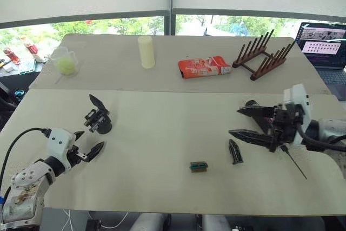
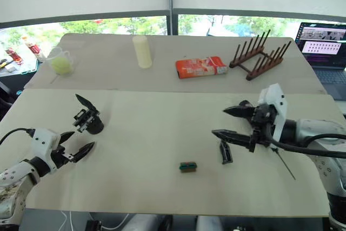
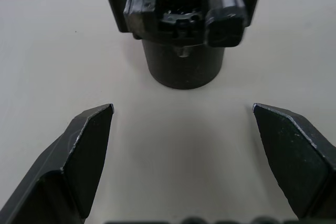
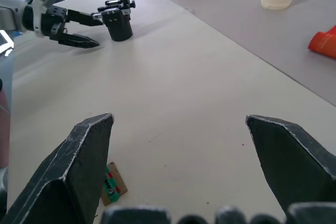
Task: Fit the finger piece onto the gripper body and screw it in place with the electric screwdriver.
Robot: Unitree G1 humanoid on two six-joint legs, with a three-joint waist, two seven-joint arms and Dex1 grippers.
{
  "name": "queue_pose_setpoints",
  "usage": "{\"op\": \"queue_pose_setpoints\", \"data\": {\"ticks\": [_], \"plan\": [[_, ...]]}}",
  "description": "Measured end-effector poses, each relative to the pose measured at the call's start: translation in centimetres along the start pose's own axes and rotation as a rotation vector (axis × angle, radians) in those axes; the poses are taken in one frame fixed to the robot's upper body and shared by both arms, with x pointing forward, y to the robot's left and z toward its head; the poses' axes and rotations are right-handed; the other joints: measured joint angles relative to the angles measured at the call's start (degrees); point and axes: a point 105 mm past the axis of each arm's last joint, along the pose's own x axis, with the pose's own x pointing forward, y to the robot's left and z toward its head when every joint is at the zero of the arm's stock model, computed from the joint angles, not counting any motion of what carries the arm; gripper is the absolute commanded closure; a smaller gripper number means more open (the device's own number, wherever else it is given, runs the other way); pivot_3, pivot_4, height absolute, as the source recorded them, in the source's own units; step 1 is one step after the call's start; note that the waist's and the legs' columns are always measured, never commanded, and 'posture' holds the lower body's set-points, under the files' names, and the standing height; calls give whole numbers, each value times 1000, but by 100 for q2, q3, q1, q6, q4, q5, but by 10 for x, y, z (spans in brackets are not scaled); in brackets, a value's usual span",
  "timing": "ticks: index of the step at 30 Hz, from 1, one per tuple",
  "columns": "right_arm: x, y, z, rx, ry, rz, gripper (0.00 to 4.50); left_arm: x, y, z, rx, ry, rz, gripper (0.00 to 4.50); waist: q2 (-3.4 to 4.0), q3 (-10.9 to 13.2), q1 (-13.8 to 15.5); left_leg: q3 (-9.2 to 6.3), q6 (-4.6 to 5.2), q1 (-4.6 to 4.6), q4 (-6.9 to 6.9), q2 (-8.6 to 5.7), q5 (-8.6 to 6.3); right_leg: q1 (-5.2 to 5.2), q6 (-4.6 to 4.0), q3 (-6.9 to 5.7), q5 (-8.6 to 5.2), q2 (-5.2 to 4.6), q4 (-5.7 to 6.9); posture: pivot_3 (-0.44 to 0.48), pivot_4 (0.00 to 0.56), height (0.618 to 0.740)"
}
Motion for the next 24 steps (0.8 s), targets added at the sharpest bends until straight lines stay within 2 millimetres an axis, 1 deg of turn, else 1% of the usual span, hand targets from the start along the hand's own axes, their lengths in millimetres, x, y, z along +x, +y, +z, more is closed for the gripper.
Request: {"op": "queue_pose_setpoints", "data": {"ticks": [5,7,10,13,16,20,22,24], "plan": [[18,11,14,-40,-49,71,43,20,6,13,-27,-54,22,0,0,0,-16,2,0,0,5,0,-1,0,-1,-5,1,-1,-3,0,150,740],[21,12,18,-35,-69,78,43,29,4,12,-52,-64,24,0,0,0,-12,2,0,0,9,2,0,2,-2,-6,2,-1,-1,0,150,740],[23,14,20,-37,-73,83,43,37,-1,9,-78,-71,19,0,-1,-1,-17,2,0,-1,10,2,0,1,-3,-6,3,0,-1,0,150,740],[23,15,18,-31,-67,82,0,38,-2,8,-81,-80,20,771,-1,-1,-22,3,1,0,11,2,0,0,-3,-5,4,0,0,0,150,740],[23,16,15,-17,-58,80,0,41,-5,8,-92,-105,27,2158,-1,-1,-22,4,1,0,14,3,0,1,-4,-5,4,0,2,0,150,740],[25,19,14,-15,-58,83,0,45,-12,9,-88,-124,45,2189,-1,-1,-17,5,1,-1,25,3,0,5,-4,-5,6,-1,4,0,150,740],[26,21,13,-14,-58,91,0,47,-24,12,-80,-134,19,2189,-1,-1,-4,5,3,-6,30,0,-1,5,0,-5,9,-2,2,0,150,740],[28,23,11,-9,-55,99,0,49,-45,17,-49,-126,-32,2189,-1,-1,6,4,12,-16,47,-1,-7,4,3,-7,11,-2,2,0,150,740]]}}
